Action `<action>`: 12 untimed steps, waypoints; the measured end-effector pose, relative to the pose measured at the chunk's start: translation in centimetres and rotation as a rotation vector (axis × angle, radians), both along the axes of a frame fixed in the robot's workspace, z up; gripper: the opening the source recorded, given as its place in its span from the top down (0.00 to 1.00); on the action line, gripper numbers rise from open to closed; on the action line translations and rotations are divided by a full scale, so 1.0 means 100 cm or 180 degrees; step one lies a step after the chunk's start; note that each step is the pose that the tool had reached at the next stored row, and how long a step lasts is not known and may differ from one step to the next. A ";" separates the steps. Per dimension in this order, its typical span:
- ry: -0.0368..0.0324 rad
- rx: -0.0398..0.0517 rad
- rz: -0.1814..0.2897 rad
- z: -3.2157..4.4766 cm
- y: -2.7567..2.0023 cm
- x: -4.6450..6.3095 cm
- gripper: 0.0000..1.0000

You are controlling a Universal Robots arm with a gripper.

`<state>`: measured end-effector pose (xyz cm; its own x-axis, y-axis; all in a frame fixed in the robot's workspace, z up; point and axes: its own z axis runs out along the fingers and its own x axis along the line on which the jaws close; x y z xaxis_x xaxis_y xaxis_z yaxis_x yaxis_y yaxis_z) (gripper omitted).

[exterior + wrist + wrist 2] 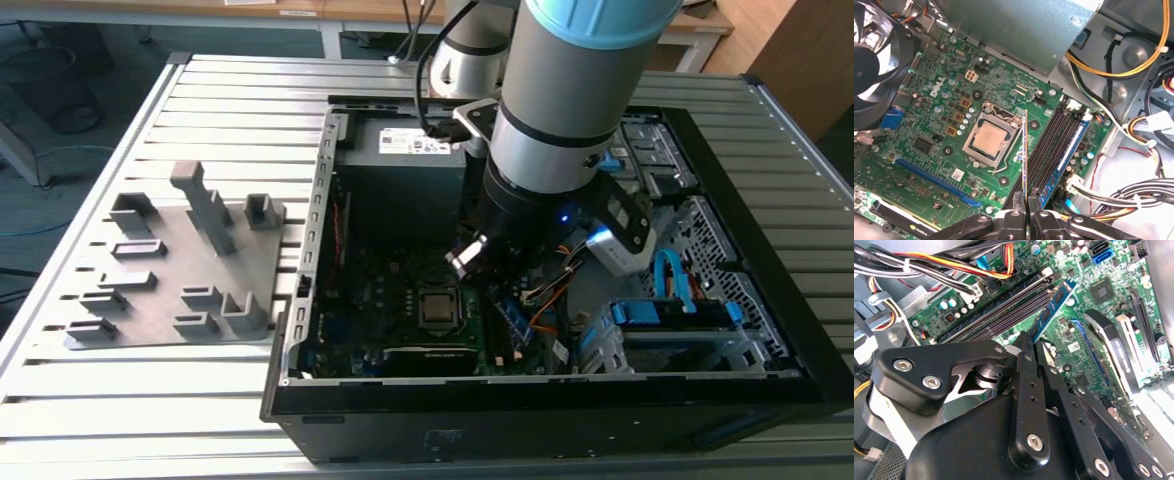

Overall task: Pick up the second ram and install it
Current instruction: 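Insert the second ram into the second slot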

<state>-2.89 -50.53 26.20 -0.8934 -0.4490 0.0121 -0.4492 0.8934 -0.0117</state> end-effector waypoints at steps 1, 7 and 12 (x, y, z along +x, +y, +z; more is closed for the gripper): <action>0.0000 0.0000 -0.0007 0.0000 0.0000 0.000 0.86; 0.0000 0.0000 -0.0051 0.0000 0.0000 0.000 0.86; 0.0000 0.0000 -0.0085 0.0000 0.0000 0.000 0.86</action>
<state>-2.90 -50.53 26.20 -0.9051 -0.4249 0.0121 -0.4251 0.9051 -0.0117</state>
